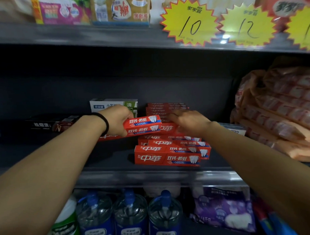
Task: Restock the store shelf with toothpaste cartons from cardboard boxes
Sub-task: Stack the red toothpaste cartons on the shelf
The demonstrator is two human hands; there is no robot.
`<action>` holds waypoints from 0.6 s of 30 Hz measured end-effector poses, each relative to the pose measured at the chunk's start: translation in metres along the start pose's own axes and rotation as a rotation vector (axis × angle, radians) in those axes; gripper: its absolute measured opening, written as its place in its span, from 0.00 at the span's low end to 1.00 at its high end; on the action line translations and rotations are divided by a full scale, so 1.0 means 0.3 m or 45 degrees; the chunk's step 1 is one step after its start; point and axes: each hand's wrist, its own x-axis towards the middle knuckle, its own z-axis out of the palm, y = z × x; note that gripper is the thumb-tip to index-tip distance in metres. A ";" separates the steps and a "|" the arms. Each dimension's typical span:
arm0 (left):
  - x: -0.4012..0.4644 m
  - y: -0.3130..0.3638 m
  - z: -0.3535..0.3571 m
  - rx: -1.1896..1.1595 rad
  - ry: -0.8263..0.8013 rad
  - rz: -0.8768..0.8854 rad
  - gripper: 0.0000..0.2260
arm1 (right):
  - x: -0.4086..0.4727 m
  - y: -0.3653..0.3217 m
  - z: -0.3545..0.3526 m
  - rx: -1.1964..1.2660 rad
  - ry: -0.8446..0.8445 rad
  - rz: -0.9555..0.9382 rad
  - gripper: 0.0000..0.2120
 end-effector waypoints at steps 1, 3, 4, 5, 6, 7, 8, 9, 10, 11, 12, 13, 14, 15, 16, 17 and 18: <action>-0.006 0.009 -0.007 -0.004 0.003 0.011 0.21 | -0.012 -0.001 -0.022 0.047 0.008 0.004 0.26; -0.018 0.034 -0.021 -0.012 0.016 0.034 0.20 | -0.040 -0.009 -0.075 0.137 0.040 -0.004 0.28; -0.025 0.050 -0.026 -0.016 0.016 0.043 0.19 | -0.056 -0.014 -0.103 0.173 0.055 -0.017 0.29; -0.033 0.069 -0.030 -0.018 0.013 0.054 0.19 | -0.072 -0.020 -0.130 0.210 0.054 -0.029 0.30; -0.040 0.089 -0.031 -0.021 0.005 0.066 0.18 | -0.091 -0.028 -0.158 0.248 0.045 -0.046 0.32; -0.048 0.111 -0.031 -0.027 0.000 0.082 0.18 | -0.109 -0.037 -0.181 0.283 0.027 -0.066 0.34; -0.056 0.133 -0.030 -0.032 -0.004 0.100 0.17 | -0.129 -0.046 -0.203 0.312 0.003 -0.084 0.35; -0.064 0.156 -0.029 -0.037 -0.008 0.119 0.17 | -0.148 -0.053 -0.222 0.332 -0.025 -0.096 0.35; -0.072 0.177 -0.028 -0.040 -0.015 0.136 0.17 | -0.167 -0.060 -0.235 0.348 -0.052 -0.102 0.34; -0.079 0.199 -0.028 -0.045 -0.022 0.153 0.17 | -0.185 -0.064 -0.247 0.367 -0.077 -0.104 0.33; -0.085 0.220 -0.029 -0.053 -0.034 0.169 0.17 | -0.202 -0.067 -0.257 0.385 -0.100 -0.103 0.30; -0.091 0.242 -0.030 -0.062 -0.046 0.185 0.17 | -0.218 -0.067 -0.265 0.395 -0.115 -0.102 0.28; -0.097 0.261 -0.031 -0.070 -0.057 0.201 0.16 | -0.234 -0.064 -0.274 0.400 -0.129 -0.101 0.25; -0.103 0.281 -0.032 -0.079 -0.064 0.217 0.15 | -0.251 -0.059 -0.282 0.407 -0.142 -0.096 0.23; -0.108 0.298 -0.032 -0.082 -0.068 0.233 0.15 | -0.268 -0.053 -0.289 0.414 -0.153 -0.090 0.22; -0.112 0.313 -0.030 -0.083 -0.067 0.249 0.15 | -0.284 -0.048 -0.295 0.421 -0.157 -0.085 0.21; -0.116 0.327 -0.028 -0.087 -0.067 0.261 0.15 | -0.300 -0.043 -0.299 0.429 -0.160 -0.080 0.20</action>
